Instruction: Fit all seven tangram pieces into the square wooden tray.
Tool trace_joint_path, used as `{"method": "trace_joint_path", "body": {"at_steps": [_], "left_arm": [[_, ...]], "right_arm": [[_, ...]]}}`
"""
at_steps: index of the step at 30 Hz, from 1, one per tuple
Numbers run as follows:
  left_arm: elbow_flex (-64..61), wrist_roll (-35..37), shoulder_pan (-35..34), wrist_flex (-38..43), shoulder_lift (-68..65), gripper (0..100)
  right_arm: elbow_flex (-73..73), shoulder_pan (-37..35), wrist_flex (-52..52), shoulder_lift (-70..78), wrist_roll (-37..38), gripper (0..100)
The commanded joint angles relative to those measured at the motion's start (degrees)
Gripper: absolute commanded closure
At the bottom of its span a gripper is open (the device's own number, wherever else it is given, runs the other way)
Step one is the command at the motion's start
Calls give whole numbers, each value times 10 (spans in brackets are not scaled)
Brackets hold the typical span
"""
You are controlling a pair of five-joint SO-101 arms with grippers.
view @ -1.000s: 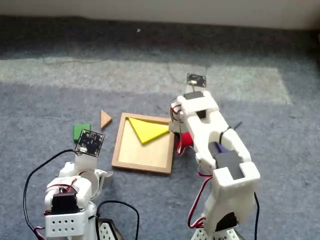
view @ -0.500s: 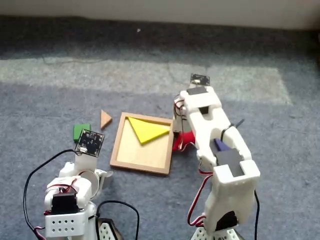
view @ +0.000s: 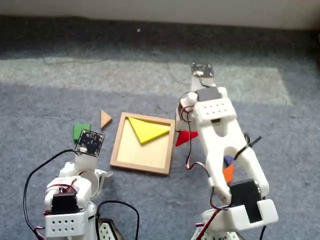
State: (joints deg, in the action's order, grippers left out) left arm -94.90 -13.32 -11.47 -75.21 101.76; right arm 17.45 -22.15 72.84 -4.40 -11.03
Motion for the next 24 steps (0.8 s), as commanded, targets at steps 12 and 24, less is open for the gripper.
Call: {"method": "trace_joint_path", "body": {"at_steps": [12, 24], "left_arm": [[10, -4, -25, 13, 25, 716], [29, -2, -88, 30, 25, 716]], "right_arm": [[93, -188, -134, -72, 120, 918], [102, -289, -227, -7, -59, 915]]}}
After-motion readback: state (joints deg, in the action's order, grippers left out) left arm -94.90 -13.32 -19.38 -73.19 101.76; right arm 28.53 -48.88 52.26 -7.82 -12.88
